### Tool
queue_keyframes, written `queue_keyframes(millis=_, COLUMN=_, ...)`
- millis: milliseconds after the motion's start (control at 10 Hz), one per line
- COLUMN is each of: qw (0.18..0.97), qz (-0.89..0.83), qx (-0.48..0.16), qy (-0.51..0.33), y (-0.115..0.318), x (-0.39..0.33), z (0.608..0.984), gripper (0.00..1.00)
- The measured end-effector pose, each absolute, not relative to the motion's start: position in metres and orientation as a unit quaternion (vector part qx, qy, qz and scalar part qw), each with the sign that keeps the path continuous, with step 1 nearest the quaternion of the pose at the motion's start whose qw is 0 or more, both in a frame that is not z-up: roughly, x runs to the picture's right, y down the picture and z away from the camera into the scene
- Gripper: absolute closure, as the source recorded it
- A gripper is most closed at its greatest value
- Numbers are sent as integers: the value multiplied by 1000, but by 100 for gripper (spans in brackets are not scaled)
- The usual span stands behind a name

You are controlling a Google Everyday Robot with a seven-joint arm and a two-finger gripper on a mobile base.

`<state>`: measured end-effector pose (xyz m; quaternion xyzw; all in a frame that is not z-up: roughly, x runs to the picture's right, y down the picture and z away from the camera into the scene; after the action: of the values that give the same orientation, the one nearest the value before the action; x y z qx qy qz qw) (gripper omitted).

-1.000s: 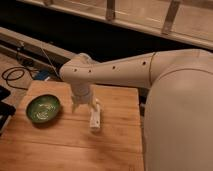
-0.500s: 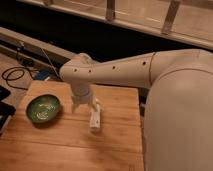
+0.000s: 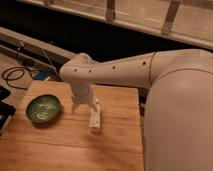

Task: Place the bottle in the ceramic bowl

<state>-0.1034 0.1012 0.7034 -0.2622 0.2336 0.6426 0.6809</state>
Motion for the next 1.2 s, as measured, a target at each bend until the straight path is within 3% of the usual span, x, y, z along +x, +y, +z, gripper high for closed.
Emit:
queue_keyframes(millis=600, qw=682, qz=642, qx=-261, qy=233, y=101, x=-103, z=703, gripper=35)
queue_keyframes(millis=1200, qw=722, qz=621, qx=-206, qy=225, y=70, x=-98, z=723, gripper=35)
